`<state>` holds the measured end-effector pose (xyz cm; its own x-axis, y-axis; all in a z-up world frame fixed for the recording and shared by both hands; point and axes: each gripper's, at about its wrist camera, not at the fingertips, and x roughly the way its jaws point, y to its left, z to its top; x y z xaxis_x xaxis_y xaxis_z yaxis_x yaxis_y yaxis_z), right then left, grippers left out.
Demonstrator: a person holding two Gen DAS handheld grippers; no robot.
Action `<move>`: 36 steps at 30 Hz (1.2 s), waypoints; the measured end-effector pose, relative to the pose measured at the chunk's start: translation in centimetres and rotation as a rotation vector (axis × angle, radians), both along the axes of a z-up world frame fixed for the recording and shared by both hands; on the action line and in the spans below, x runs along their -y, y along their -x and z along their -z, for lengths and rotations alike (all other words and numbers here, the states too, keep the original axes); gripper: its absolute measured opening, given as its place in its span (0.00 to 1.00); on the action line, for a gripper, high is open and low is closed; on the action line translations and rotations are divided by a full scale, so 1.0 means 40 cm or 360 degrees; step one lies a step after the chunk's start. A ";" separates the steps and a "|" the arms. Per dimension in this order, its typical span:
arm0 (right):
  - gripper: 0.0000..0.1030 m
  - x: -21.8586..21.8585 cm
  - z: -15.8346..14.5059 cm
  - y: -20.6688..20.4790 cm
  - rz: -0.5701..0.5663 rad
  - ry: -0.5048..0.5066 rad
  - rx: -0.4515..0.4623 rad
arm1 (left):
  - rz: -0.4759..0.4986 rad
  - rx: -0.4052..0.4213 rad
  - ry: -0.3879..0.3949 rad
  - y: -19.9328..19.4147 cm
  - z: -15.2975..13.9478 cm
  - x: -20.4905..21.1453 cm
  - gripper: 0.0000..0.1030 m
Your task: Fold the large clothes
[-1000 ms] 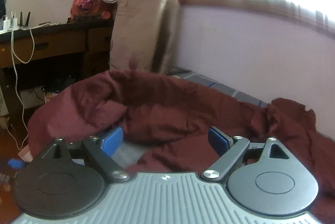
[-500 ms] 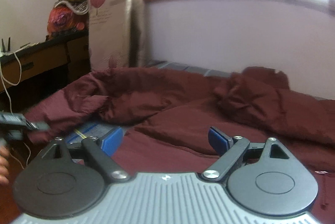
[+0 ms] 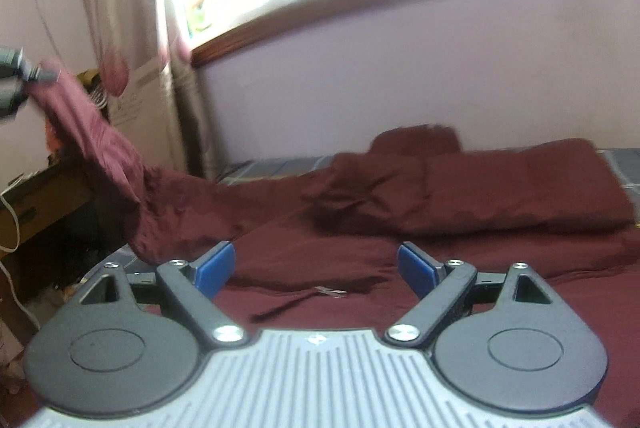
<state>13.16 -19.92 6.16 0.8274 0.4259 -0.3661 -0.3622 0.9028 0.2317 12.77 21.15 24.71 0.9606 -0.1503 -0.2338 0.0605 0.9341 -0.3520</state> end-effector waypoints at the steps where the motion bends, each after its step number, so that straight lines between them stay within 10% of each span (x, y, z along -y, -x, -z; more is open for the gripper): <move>1: 0.87 0.027 0.000 -0.001 0.0024 -0.0027 -0.0004 | 0.0039 0.0007 -0.0018 -0.025 -0.023 0.052 0.16; 8: 0.87 0.203 0.001 -0.021 0.0210 -0.0243 -0.0008 | 0.0452 0.0003 -0.0196 -0.198 -0.069 0.505 0.16; 16: 0.87 0.341 0.035 -0.034 0.0341 -0.0306 -0.0029 | 0.0939 -0.0136 -0.0264 -0.393 0.151 0.925 0.06; 20: 0.87 0.393 0.059 -0.056 0.0382 -0.0358 -0.0087 | 0.1034 -0.0076 -0.0362 -0.428 0.307 1.033 0.36; 22: 0.87 0.406 0.061 -0.055 0.0385 -0.0353 -0.0092 | 0.1012 -0.0087 -0.0348 -0.440 0.356 1.033 0.66; 25: 0.87 0.417 0.050 -0.076 0.0366 -0.0328 -0.0077 | 0.0923 -0.0086 -0.0284 -0.441 0.397 0.969 0.82; 36: 0.87 0.348 0.024 -0.495 0.0187 -0.0095 -0.0292 | 0.0241 -0.0237 -0.0453 -0.397 0.553 0.672 1.00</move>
